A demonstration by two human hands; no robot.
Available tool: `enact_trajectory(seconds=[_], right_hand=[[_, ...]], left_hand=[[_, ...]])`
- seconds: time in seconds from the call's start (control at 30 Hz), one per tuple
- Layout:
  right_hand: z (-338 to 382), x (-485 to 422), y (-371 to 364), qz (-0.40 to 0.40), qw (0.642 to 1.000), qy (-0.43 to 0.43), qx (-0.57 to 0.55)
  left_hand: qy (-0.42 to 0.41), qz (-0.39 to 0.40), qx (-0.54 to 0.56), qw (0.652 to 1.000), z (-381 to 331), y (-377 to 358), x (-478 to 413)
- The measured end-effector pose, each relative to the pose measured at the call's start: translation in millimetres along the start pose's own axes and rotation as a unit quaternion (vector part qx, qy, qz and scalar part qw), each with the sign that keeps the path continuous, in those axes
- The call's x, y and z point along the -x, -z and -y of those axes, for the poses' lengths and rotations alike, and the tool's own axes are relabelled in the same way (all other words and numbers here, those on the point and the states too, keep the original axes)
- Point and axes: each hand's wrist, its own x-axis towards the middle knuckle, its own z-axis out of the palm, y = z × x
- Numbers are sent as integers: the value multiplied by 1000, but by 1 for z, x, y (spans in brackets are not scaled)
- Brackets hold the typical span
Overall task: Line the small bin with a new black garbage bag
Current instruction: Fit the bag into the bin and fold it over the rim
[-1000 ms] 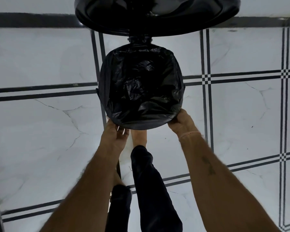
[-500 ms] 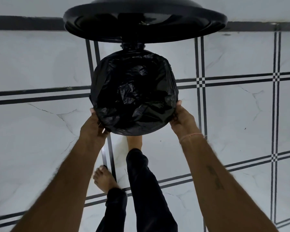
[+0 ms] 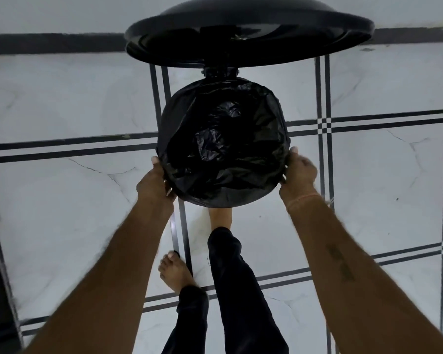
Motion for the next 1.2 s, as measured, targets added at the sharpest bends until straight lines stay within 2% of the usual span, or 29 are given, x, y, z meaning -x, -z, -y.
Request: enact_trajectory(seconds=[0.07,0.13,0.23,0.37,0.47,0.57,0.77,0.97,1.1,1.2], right_hand=[[9,4,-8,-12,996,89,11],[19,5,-15,49,992,117,24],[31,1,-21,97,992,74,16],[51,0,-28,102,994,-29,13],[65,-9,-33,104,990,-68,70],[69,-17,-33,123,983,-55,125],[91,-17,-58,183,975,17,127],[110,-36,-77,219,951,-20,216],[105,-58,-88,234,924,-59,298],[102,-64,-82,247,927,-64,276]], left_hand=[[-65,-34,-1,997,-3,-8,3],[-123,-19,-3,992,-10,-14,7],[-138,29,-18,990,-26,-20,3],[-78,51,-36,995,-47,-18,-14],[-57,85,-100,990,-54,-11,-29],[-80,105,-120,984,-62,-13,-33],[-147,146,-188,960,-96,-48,-25],[-45,155,-155,975,-115,-64,-50],[3,168,-229,959,-113,-70,-68],[2,161,-256,953,-114,-68,-74]])
